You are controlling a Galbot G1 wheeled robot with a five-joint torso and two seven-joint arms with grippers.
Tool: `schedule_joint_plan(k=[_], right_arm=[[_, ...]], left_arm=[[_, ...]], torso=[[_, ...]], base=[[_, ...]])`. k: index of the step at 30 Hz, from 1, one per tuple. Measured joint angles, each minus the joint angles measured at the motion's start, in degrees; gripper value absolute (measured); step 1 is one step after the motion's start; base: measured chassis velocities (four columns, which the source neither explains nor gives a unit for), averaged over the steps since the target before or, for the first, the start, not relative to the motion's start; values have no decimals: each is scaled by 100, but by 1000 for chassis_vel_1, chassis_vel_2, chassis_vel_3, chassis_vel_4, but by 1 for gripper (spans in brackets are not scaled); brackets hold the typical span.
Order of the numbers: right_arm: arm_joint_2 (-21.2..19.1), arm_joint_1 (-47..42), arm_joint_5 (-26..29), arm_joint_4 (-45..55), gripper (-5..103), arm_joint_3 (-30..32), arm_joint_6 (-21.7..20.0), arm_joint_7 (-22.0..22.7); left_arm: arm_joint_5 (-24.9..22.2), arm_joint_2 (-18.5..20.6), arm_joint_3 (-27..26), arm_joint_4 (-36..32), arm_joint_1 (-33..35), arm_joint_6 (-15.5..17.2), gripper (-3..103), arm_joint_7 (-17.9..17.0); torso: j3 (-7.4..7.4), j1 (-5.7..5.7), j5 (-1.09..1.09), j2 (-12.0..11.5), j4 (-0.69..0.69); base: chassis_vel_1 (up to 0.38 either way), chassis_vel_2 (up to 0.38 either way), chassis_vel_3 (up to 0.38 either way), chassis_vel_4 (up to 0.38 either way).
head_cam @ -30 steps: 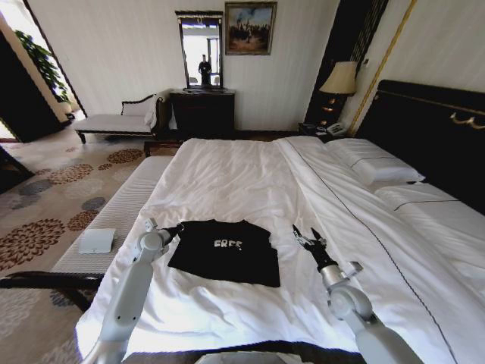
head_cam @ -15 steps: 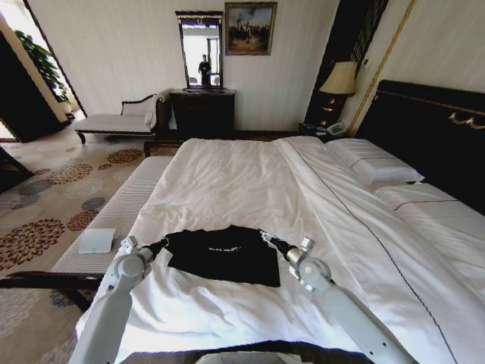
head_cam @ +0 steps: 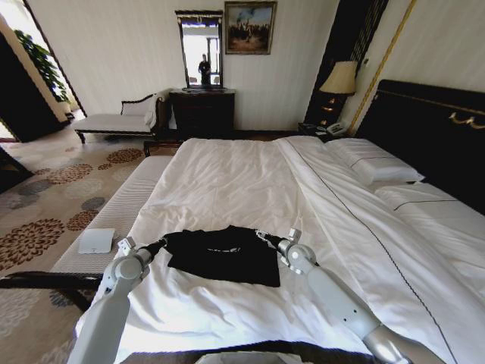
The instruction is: Fold the clothes on the bed.
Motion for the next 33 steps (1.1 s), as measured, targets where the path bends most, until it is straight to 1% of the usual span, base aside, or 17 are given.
schedule_joint_plan(k=[5,7,9,10,11,12,13,14,17,20,21,23,26,27,30,32,33], right_arm=[[16,79,-51,-64,101,-89,-54,27],[36,120,-103,-108,100,-134,-98,35],[68,171,-157,-156,93,-194,-192,88],[68,171,-157,-156,93,-194,-192,88],[77,192,-171,-175,88,-222,-225,110],[82,212,-183,-193,88,-250,-255,125],[86,229,-192,-204,82,-276,-281,132],[86,229,-192,-204,82,-276,-281,132],[85,274,-224,-232,66,-334,-337,137],[74,303,-247,-243,60,-366,-357,139],[61,311,-253,-244,49,-377,-374,141],[47,314,-255,-243,49,-384,-392,143],[-8,297,-256,-202,33,-390,-430,148],[-8,297,-256,-202,33,-390,-430,148],[-51,219,-265,-122,18,-388,-438,116],[-54,193,-325,-113,18,-385,-439,66],[-52,176,-404,-116,12,-381,-432,-6]], left_arm=[[2,14,-12,2,7,0,0,-2],[12,8,-12,20,5,0,0,-4],[46,-14,-1,32,5,0,0,-6],[46,-14,-1,32,5,0,0,-6],[58,-26,4,36,6,-1,0,-7],[69,-36,11,42,7,-1,0,-7],[82,-46,18,52,7,-1,0,-7],[82,-46,18,52,7,-1,0,-7],[116,-63,24,81,3,-5,0,-7],[139,-66,24,102,-6,-7,0,-7],[144,-66,25,115,-14,-9,0,-6],[147,-66,26,126,-23,-9,0,-6],[150,-66,33,159,-58,-9,0,-6],[150,-66,33,159,-58,-9,0,-6],[153,-65,51,196,-91,-10,0,-5],[154,-64,58,209,-104,-10,0,-5],[154,-60,63,218,-113,-11,0,-4]], torso=[[0,0,1,0,-1],[0,0,1,0,-1],[0,0,1,0,0],[0,0,1,0,0],[0,0,1,0,0],[0,0,1,0,0],[0,0,1,0,0],[0,0,1,0,0],[0,0,1,0,0],[0,0,1,0,0],[0,0,1,0,0],[0,0,1,0,0],[0,0,1,0,-1],[0,0,1,0,-1],[0,0,1,0,0],[0,0,1,0,-1],[0,0,1,0,-1]], base=[[0,0,0,0],[0,0,0,0],[0,0,0,0],[0,0,0,0],[0,0,0,0],[0,0,0,0],[0,0,0,0],[0,0,0,0],[0,0,0,0],[0,0,0,0],[0,0,0,0],[0,0,0,0],[0,0,0,0],[0,0,0,0],[0,0,0,0],[0,0,0,0],[0,0,0,0]])
